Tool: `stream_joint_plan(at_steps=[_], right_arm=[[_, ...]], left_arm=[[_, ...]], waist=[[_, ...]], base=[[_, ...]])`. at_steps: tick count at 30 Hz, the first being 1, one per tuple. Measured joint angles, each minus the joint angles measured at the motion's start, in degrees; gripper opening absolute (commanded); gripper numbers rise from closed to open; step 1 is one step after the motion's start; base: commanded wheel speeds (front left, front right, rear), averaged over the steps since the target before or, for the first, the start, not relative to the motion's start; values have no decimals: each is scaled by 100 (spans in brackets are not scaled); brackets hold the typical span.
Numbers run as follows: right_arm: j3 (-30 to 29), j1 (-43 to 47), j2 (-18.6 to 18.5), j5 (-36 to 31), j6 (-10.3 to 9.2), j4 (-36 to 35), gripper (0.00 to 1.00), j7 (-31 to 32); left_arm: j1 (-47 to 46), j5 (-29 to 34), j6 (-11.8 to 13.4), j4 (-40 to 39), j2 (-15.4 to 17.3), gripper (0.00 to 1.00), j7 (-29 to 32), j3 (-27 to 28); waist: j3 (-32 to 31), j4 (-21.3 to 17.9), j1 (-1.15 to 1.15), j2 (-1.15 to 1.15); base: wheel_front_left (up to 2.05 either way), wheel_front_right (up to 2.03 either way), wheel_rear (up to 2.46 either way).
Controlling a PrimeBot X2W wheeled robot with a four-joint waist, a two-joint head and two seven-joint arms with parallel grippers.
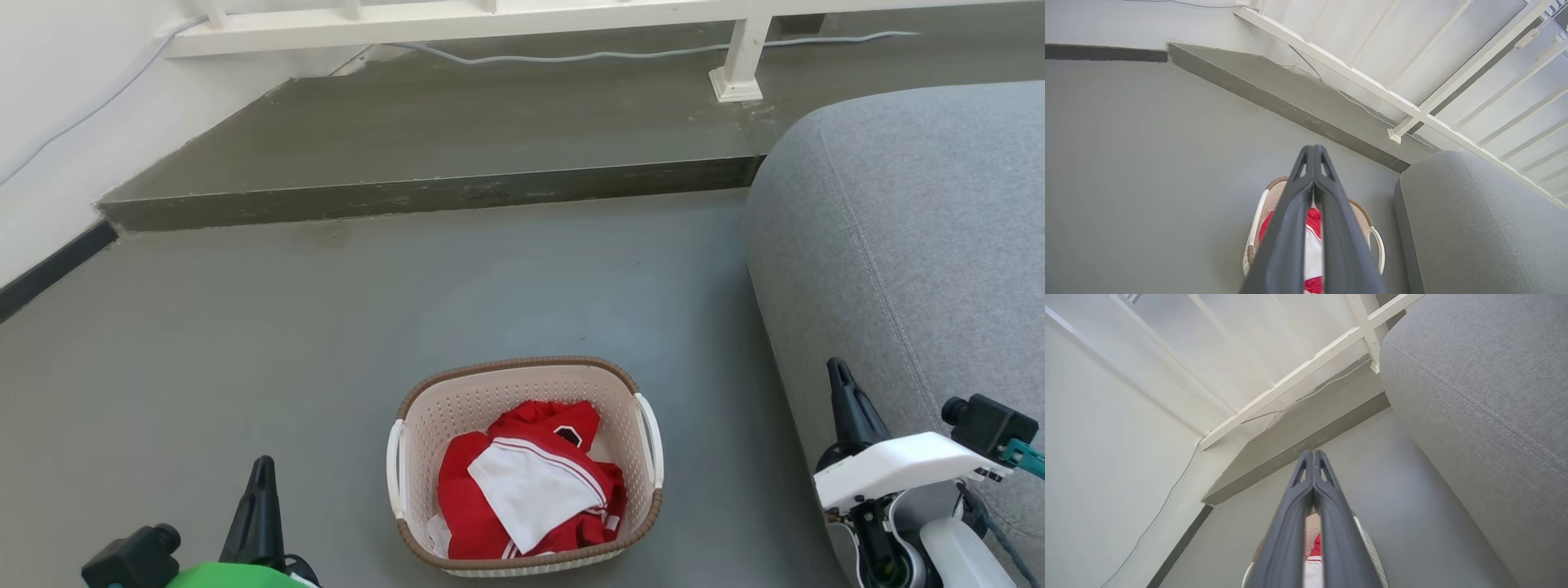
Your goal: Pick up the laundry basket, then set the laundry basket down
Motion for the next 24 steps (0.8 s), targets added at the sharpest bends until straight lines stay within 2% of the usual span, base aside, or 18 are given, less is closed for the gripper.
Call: stream_joint_plan(at_steps=[24], right_arm=[[-489, -40, 77, 1930, 330, 42, 0, 416]], left_arm=[[-431, -2038, -380, 478, 90, 0, 352, 263]], waist=[[-126, 127, 0, 0]], base=[[0, 0, 0]])
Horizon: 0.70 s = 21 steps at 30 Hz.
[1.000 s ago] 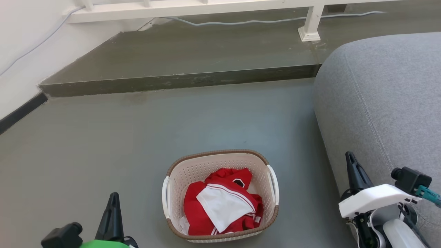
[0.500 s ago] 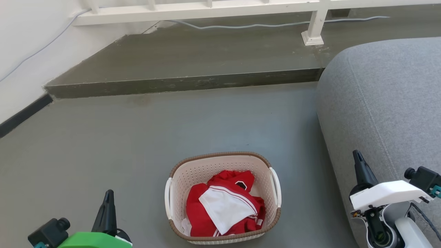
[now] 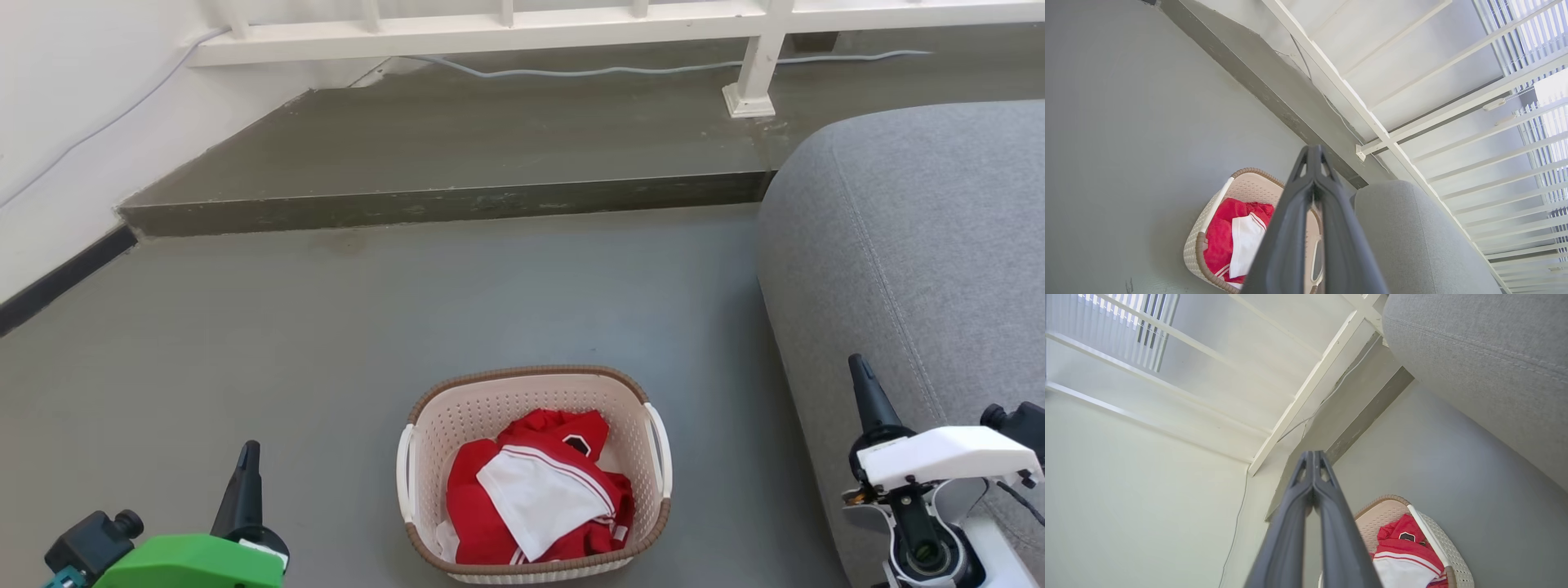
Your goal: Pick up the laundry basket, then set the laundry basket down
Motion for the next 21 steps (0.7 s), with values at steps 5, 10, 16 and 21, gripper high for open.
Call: stream_joint_plan(at_steps=[5, 10, 16, 21], right_arm=[[-100, -35, 9, 396, 78, 23, 0, 88], [-207, -97, 22, 784, 158, 49, 0, 165], [-315, -114, 31, 1241, 218, 82, 0, 274], [-428, -120, 43, 1631, 296, 113, 0, 339]], left_arm=[[-76, -437, -89, 120, 43, 0, 86, 35], [-177, -860, -148, 249, 66, 0, 151, 110], [-278, -1354, -247, 366, 76, 0, 241, 172], [-371, -1760, -324, 489, 87, 0, 283, 210]], waist=[[-27, 27, 0, 0], [-53, 53, 0, 0], [-85, 85, 0, 0], [-112, 112, 0, 0]], base=[[0, 0, 0], [0, 0, 0], [0, 0, 0], [0, 0, 0]])
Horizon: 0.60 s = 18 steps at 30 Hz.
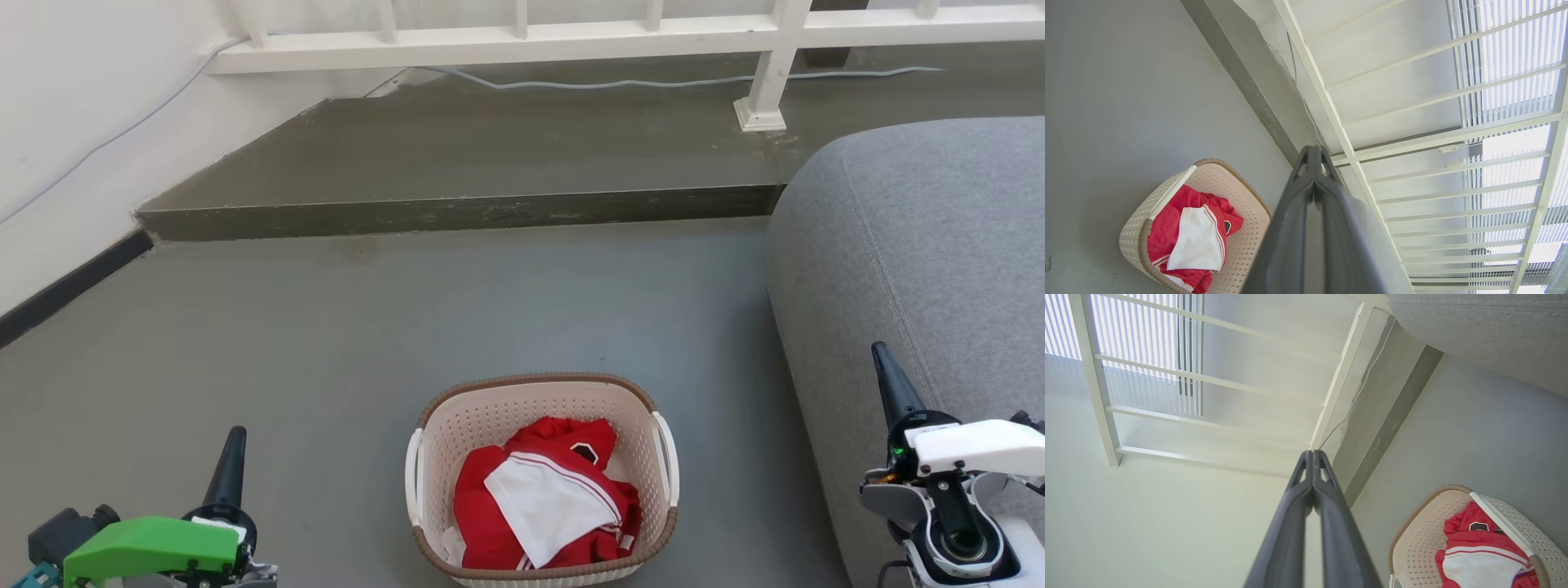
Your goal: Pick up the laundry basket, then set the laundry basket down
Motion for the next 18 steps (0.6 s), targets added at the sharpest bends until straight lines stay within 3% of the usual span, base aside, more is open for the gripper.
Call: stream_joint_plan(at_steps=[18], right_arm=[[-366, -117, 93, 1400, 274, 90, 0, 299]], left_arm=[[-339, -1507, -323, 400, 24, 0, 245, 189]], waist=[[-96, 96, 0, 0]], base=[[0, 0, 0]])
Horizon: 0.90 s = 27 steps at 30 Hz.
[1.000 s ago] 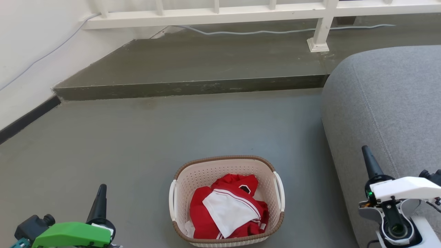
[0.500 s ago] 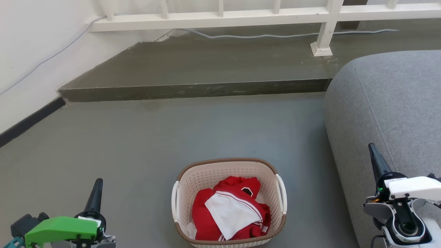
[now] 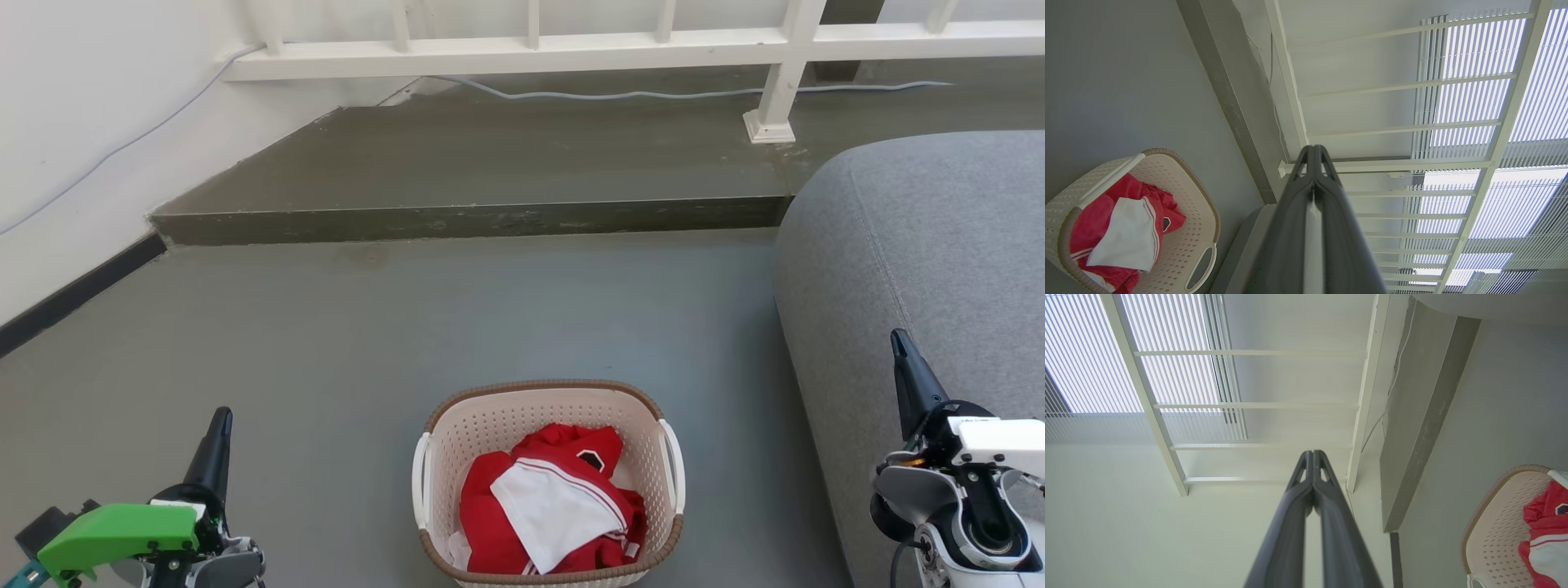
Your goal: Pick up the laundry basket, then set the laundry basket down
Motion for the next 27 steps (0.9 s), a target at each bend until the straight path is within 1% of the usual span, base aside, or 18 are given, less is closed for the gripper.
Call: stream_joint_plan(at_steps=[3, 5, 19, 22, 27], right_arm=[[-51, -6, 16, 247, 47, 19, 0, 48], [-56, -20, 29, 269, 48, 29, 0, 48], [-66, -54, 31, 269, 51, 78, 0, 54], [-70, -74, 32, 269, 96, 93, 0, 54], [-75, -104, 32, 269, 96, 103, 0, 55]], left_arm=[[-58, -253, -25, 94, 8, 0, 21, 31], [-87, -308, -53, 118, 14, 0, 26, 51], [-105, -311, -75, 179, 15, 0, 68, 69], [-113, -311, -105, 212, 15, 0, 68, 74], [-133, -311, -107, 265, 15, 0, 69, 79]], waist=[[-16, 16, 0, 0], [-18, 18, 0, 0], [-21, 19, 0, 0], [-22, 19, 0, 0], [-23, 19, 0, 0]], base=[[0, 0, 0], [0, 0, 0], [0, 0, 0], [0, 0, 0], [0, 0, 0]])
